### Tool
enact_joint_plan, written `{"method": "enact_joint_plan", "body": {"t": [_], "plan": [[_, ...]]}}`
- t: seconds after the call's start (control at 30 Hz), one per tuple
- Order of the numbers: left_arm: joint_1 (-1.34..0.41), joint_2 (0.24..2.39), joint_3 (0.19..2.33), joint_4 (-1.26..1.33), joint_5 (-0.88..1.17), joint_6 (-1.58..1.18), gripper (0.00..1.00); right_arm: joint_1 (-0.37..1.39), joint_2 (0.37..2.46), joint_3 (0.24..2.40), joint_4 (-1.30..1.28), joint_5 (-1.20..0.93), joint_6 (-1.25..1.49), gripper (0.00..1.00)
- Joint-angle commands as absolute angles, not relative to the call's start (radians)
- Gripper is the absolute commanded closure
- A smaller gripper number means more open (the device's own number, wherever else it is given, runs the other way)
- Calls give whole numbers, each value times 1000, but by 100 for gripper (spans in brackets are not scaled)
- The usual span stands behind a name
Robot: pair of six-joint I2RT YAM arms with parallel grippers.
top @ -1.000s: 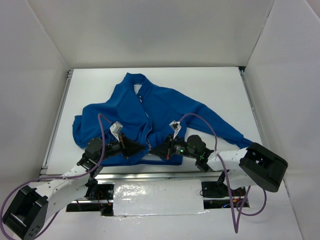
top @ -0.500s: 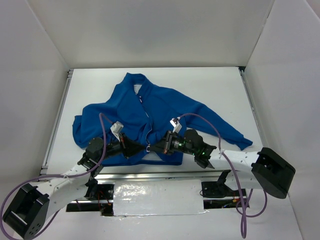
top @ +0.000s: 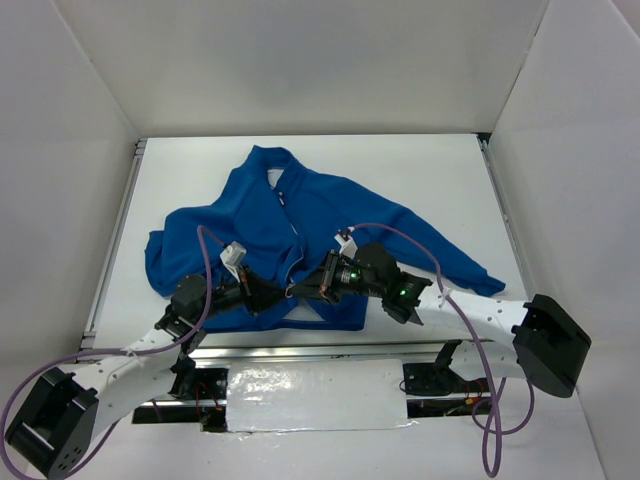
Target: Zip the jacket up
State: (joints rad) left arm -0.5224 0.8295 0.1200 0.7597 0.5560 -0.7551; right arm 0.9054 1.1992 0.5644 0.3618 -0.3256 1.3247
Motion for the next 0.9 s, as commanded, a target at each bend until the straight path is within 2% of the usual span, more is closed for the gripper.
{"method": "enact_joint_plan", "body": {"t": [0.0,0.37,0.67,0.7,0.87], "plan": [[-523,827,147,784,580,-713,100,907,1193,658,318,-311,1405,100],[-523,802,146,784,598,-710,100,896,1292,733,68,-313,1574,100],[-525,804,149,769,598,-698,100,879,1230,669,8,-218,1736,100],[-525,802,147,764,597,-695,100,870,1221,651,11,-222,1758,100],[-532,825,164,718,581,-660,100,859,1154,470,347,-239,1946,100]]}}
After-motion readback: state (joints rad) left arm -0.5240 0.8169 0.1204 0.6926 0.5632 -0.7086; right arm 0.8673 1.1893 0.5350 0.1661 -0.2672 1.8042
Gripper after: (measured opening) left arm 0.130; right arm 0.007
